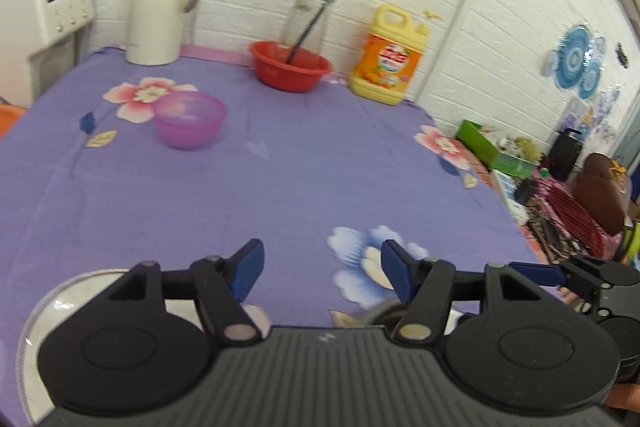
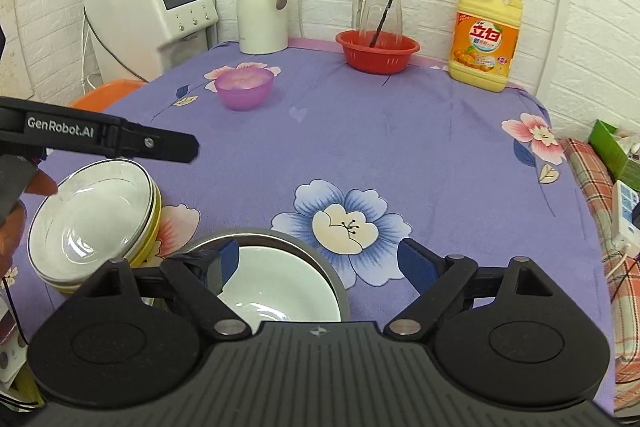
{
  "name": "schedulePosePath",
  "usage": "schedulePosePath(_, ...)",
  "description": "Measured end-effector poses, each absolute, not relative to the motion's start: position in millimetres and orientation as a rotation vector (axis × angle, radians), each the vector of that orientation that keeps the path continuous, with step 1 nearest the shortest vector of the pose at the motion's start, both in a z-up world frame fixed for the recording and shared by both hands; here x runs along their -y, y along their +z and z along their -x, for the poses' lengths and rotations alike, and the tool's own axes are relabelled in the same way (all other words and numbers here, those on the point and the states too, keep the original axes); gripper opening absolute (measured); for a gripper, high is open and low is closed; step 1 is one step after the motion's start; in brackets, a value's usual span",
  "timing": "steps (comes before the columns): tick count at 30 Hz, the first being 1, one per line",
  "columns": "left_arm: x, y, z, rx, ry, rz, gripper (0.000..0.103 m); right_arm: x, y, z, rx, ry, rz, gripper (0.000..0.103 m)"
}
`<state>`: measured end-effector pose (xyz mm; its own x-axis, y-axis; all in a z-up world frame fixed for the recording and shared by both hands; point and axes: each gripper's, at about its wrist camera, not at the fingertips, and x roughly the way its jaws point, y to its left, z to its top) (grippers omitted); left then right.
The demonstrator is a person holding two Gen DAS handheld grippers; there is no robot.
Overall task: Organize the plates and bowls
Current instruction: 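Release the white bowl and reach both tools to the pink plastic bowl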
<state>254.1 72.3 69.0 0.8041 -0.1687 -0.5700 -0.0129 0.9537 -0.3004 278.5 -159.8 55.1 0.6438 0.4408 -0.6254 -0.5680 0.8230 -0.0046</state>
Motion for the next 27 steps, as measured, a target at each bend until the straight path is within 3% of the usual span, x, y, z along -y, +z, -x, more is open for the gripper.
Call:
schedulePosePath(16,-181.6,44.8,-308.5,-0.669,0.101,0.360,0.064,67.2,48.6,-364.0,-0.764,0.696,0.240,0.103)
schedulePosePath(27,-237.0,30.9,-395.3,-0.705,0.175,0.404,0.064,-2.0,38.8,-451.0,-0.788,0.740,0.179,0.103)
